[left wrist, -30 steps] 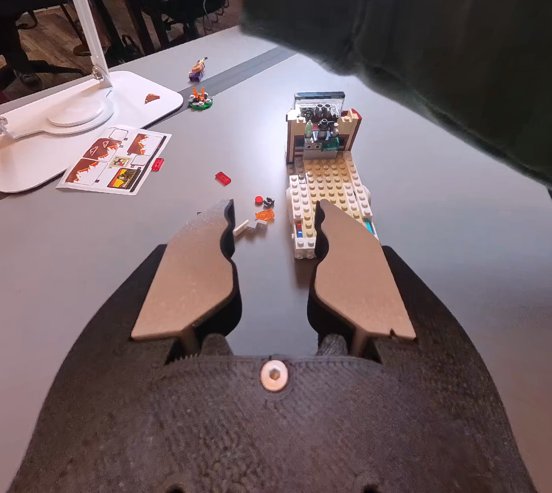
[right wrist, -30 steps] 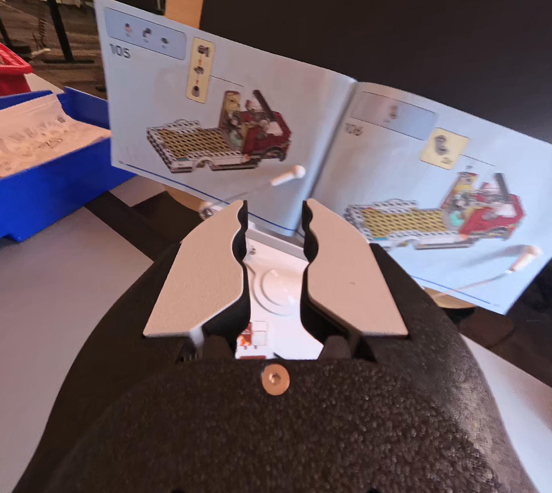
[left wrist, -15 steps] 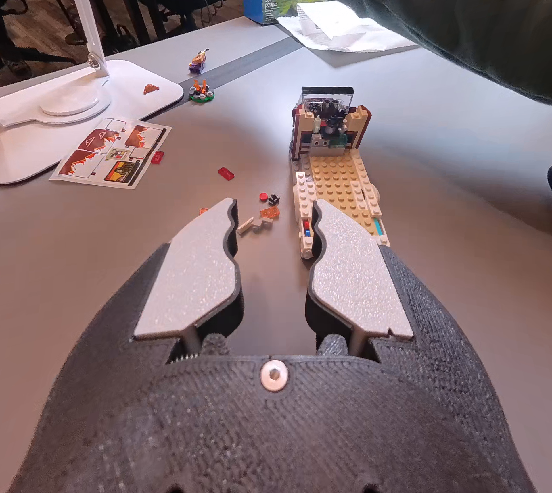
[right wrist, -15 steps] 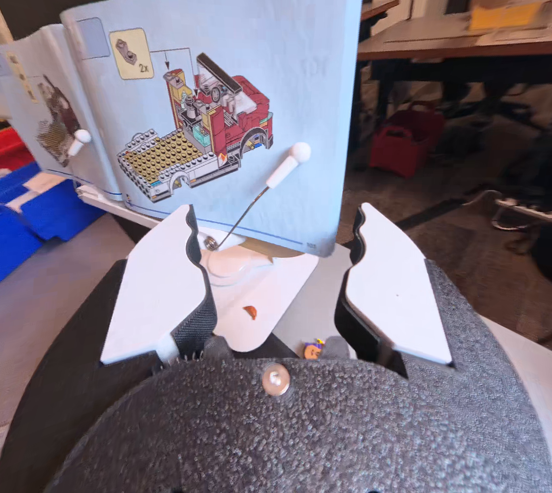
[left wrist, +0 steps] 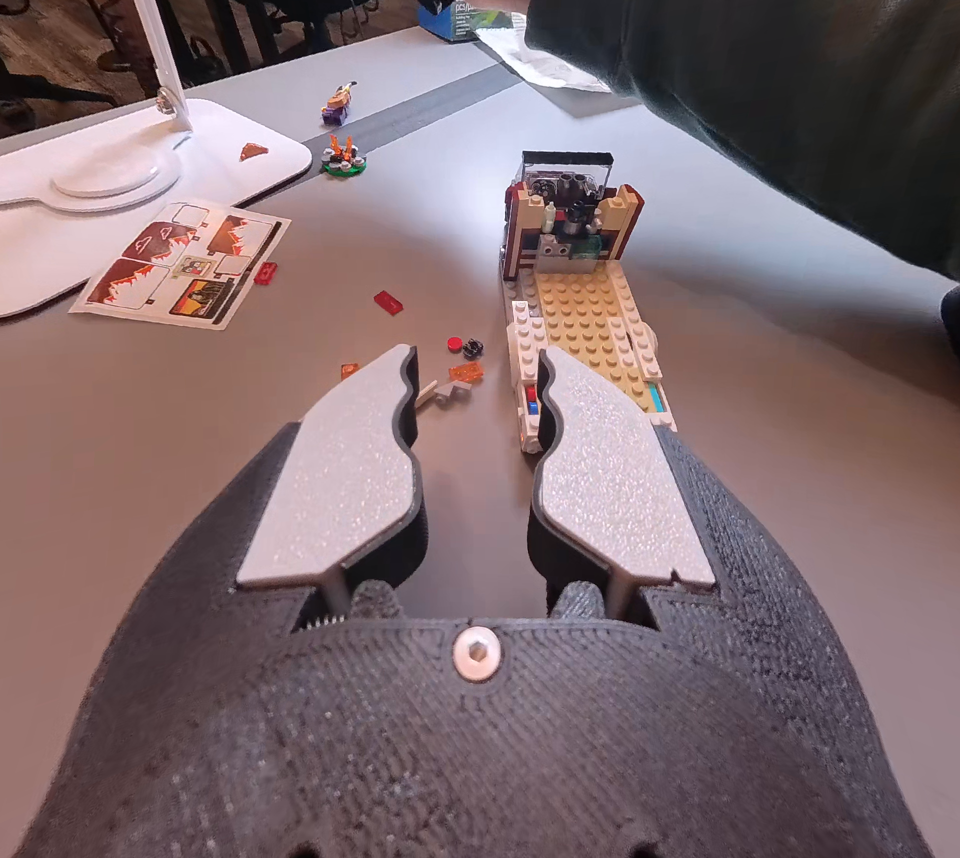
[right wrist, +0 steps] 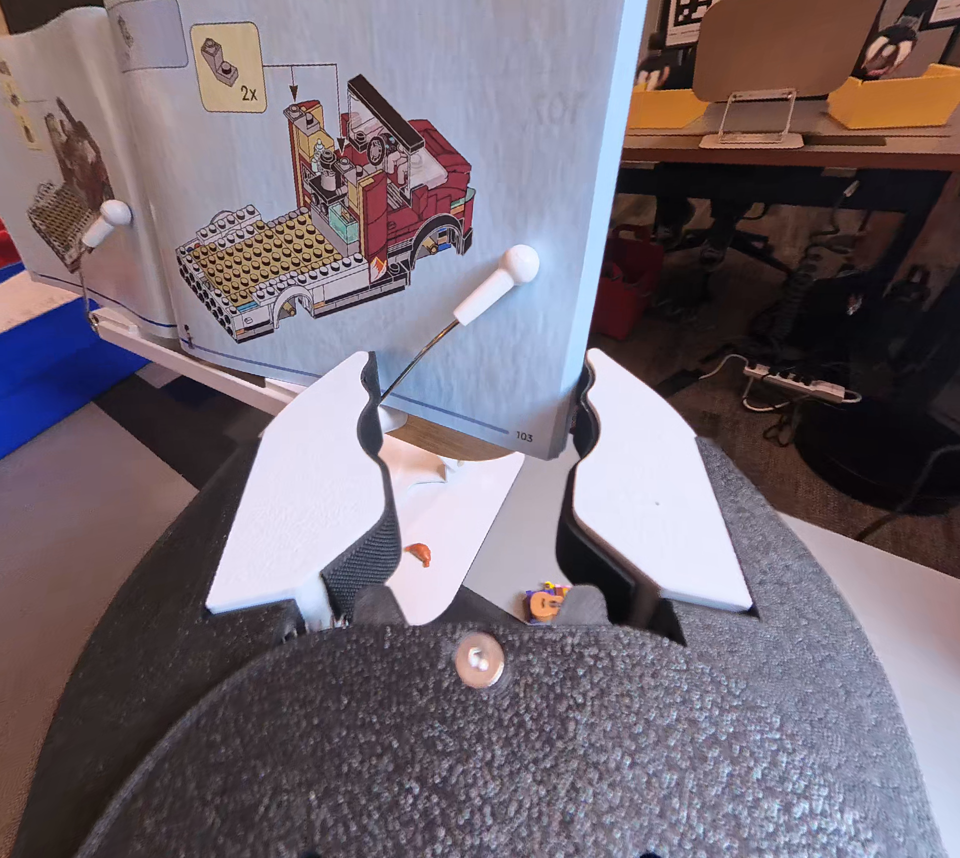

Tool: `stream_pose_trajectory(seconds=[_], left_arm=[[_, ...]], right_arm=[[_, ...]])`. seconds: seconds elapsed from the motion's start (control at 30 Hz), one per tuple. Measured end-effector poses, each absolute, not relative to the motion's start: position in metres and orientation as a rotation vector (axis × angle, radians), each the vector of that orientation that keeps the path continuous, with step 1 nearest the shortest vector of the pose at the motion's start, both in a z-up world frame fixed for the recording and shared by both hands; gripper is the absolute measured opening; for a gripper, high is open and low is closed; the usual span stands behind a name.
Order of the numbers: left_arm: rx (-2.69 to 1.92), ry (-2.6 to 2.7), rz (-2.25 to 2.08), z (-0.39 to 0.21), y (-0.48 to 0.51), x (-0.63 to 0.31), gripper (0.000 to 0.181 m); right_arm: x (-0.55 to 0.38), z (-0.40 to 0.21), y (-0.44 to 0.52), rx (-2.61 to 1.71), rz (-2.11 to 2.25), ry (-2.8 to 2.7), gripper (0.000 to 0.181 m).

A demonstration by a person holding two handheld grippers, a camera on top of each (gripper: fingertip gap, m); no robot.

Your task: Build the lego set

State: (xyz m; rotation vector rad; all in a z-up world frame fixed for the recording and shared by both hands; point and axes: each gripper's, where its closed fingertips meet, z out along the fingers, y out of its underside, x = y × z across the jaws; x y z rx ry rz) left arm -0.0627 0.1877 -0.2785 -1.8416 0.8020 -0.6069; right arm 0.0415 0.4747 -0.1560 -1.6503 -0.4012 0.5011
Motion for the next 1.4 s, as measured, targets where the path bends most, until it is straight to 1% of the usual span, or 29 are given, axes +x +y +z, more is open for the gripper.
stream_pose_trajectory(seconds=[0.1, 0.2, 0.27, 0.33, 0.37, 0.4, 0.47, 0.53, 0.67, 0.87, 0.93, 1.03, 1.07, 1.2, 1.27, 1.4], left_arm=[[-1.838, 0.790, -0.607, -0.277, 0.188, -0.065, 0.044], [-1.830, 0.785, -0.613, -0.275, 0.188, -0.064, 0.043], [-1.829, 0.795, -0.616, -0.275, 0.186, -0.062, 0.043], [-1.827, 0.807, -0.618, -0.276, 0.185, -0.060, 0.043], [-1.828, 0.813, -0.620, -0.276, 0.184, -0.059, 0.043], [-1.830, 0.819, -0.619, -0.277, 0.183, -0.058, 0.043], [-1.828, 0.824, -0.612, -0.277, 0.183, -0.058, 0.043], [-1.830, 0.824, -0.605, -0.278, 0.183, -0.059, 0.043], [-1.831, 0.811, -0.616, -0.276, 0.184, -0.061, 0.043], [-1.834, 0.834, -0.618, -0.279, 0.182, -0.057, 0.043], [-1.828, 0.828, -0.611, -0.277, 0.183, -0.058, 0.042], [-1.799, 0.798, -0.614, -0.270, 0.185, -0.061, 0.038], [-1.782, 0.787, -0.619, -0.267, 0.186, -0.061, 0.036], [-1.725, 0.765, -0.603, -0.255, 0.186, -0.064, 0.030], [-1.718, 0.764, -0.603, -0.254, 0.185, -0.065, 0.029], [-1.728, 0.779, -0.608, -0.256, 0.183, -0.064, 0.030]], right_arm=[[0.048, -0.153, 0.474, -1.655, 0.421, -0.389, 0.078], [0.061, -0.145, 0.463, -1.643, 0.279, -0.355, 0.077], [0.061, -0.140, 0.450, -1.623, 0.223, -0.363, 0.072], [0.055, -0.143, 0.439, -1.626, 0.191, -0.391, 0.057], [0.049, -0.148, 0.435, -1.633, 0.198, -0.416, 0.057], [0.043, -0.154, 0.434, -1.647, 0.203, -0.438, 0.057], [0.036, -0.169, 0.440, -1.701, 0.203, -0.467, 0.066], [0.036, -0.174, 0.447, -1.711, 0.213, -0.461, 0.063], [0.040, -0.175, 0.456, -1.707, 0.254, -0.456, 0.067], [0.042, -0.175, 0.456, -1.737, 0.246, -0.503, 0.066], [0.047, -0.167, 0.450, -1.741, 0.199, -0.480, 0.059], [0.035, -0.134, 0.430, -1.612, 0.154, -0.482, 0.052], [0.027, -0.123, 0.423, -1.570, 0.140, -0.493, 0.047], [-0.014, -0.086, 0.409, -1.442, 0.180, -0.513, 0.020], [-0.031, -0.075, 0.410, -1.410, 0.209, -0.520, 0.002], [-0.051, -0.068, 0.426, -1.411, 0.219, -0.501, 0.000]])
